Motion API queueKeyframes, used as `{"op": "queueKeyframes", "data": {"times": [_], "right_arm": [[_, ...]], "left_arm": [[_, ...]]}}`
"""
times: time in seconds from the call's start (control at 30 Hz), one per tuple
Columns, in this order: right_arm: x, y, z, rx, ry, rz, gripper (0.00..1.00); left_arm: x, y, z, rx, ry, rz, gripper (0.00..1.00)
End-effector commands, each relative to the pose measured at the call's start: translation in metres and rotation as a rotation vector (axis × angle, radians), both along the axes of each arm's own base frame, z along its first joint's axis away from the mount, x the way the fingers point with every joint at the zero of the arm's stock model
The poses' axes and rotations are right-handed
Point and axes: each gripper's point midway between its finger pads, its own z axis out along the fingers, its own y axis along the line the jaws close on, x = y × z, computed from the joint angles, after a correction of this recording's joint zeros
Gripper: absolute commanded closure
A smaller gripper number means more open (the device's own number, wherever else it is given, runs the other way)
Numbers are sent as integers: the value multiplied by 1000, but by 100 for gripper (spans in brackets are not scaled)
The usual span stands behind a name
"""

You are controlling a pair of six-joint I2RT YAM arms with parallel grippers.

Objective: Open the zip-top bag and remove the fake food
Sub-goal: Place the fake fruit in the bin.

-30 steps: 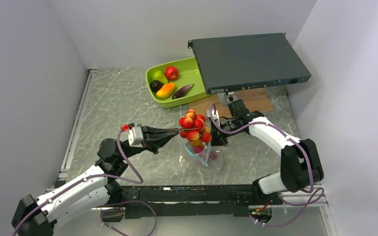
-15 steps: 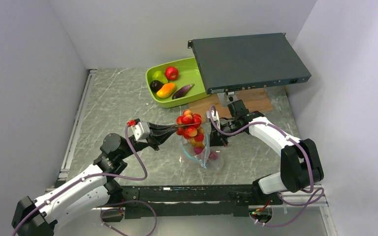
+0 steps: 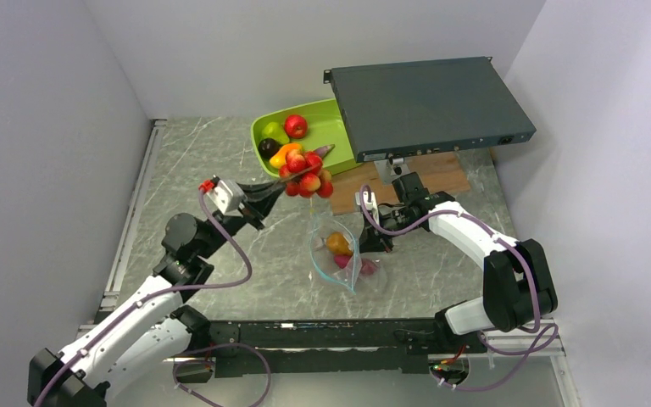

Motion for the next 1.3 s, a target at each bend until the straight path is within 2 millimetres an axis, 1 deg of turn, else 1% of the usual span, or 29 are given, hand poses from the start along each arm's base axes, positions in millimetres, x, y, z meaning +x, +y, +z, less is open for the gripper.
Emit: {"op": "queueKeyframes", "data": {"times": [0.0, 0.2, 0.37, 0.5, 0.57, 0.8, 0.93, 1.1, 1.27], "right_arm": [[6, 2, 11, 22, -60, 19, 100], [7, 2, 10, 15, -62, 18, 100], [6, 3, 11, 12, -71, 24, 100], [7, 3, 13, 8, -80, 23, 100], [8, 3, 13, 6, -89, 19, 100], [10, 3, 9, -36, -131, 13, 100], [10, 3, 6, -59, -147, 20, 100], [11, 2, 2, -77, -152, 22, 100], [13, 0, -2, -96, -148, 22, 100]], "left_arm": [[31, 27, 38, -81, -25, 154, 100], [59, 39, 44, -106, 18, 196, 100], [90, 49, 37, -113, 90, 233, 100], [123, 56, 24, -116, 166, 265, 100], [141, 56, 19, -101, 203, 274, 100], [200, 61, -15, -38, 342, 363, 100], [229, 60, -31, -24, 418, 375, 100], [259, 54, -48, -4, 518, 369, 100], [281, 54, -57, -1, 554, 401, 100]]}}
